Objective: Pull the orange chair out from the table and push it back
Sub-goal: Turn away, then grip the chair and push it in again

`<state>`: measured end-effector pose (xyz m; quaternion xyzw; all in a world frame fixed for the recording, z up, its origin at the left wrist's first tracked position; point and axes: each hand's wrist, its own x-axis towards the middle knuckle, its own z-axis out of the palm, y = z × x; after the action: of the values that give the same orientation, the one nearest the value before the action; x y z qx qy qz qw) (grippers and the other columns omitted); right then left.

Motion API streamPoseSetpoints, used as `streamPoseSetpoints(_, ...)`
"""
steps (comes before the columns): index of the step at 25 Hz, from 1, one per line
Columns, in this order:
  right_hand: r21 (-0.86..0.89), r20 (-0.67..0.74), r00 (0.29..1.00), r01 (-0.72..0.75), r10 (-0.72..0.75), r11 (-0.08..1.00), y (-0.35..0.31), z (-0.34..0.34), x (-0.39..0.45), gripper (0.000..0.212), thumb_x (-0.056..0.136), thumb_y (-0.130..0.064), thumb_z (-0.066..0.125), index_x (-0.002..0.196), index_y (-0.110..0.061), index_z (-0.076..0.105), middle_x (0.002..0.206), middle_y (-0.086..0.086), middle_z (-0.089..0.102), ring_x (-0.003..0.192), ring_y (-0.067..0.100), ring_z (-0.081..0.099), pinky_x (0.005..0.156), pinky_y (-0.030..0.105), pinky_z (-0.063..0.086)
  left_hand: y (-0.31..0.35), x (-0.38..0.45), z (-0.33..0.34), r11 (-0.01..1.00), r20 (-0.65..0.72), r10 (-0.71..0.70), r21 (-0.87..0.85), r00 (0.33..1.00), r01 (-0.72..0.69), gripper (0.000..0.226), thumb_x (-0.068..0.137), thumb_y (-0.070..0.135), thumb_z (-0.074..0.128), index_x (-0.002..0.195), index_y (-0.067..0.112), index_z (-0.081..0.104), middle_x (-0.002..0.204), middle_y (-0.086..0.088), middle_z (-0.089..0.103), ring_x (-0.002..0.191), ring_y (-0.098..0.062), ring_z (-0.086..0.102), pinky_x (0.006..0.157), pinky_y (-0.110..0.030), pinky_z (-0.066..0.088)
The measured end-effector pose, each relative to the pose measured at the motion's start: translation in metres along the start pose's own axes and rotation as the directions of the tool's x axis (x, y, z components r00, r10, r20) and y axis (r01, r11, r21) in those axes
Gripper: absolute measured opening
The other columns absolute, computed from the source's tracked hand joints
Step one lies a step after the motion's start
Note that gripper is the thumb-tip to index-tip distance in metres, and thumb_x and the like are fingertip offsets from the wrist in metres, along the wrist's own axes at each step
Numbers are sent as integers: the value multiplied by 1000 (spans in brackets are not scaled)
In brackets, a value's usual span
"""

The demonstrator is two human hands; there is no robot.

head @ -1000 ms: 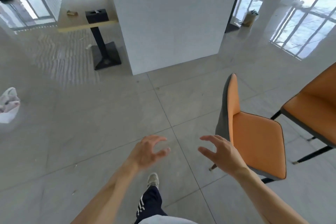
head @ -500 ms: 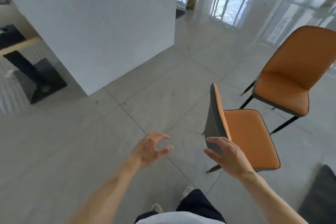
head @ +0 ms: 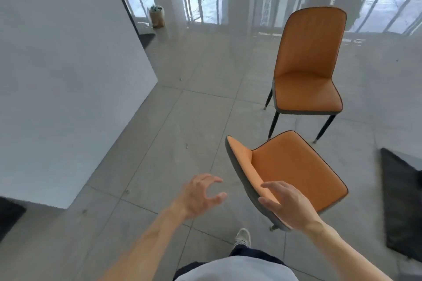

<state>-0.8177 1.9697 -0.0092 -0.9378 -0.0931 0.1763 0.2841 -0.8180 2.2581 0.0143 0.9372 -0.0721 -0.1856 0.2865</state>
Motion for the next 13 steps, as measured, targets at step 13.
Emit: streamPoseSetpoints(13,275,-110,813,-528,572,804,-30,56,6,42,83,-65,56,120,-48,46,121,-22,50,93,3,47,79,23,37,-24,162,-24,771,352,488,255,799,-584,62,80,65,54,132,31,51,130,3,42,128,-18,31,107,-38,34)
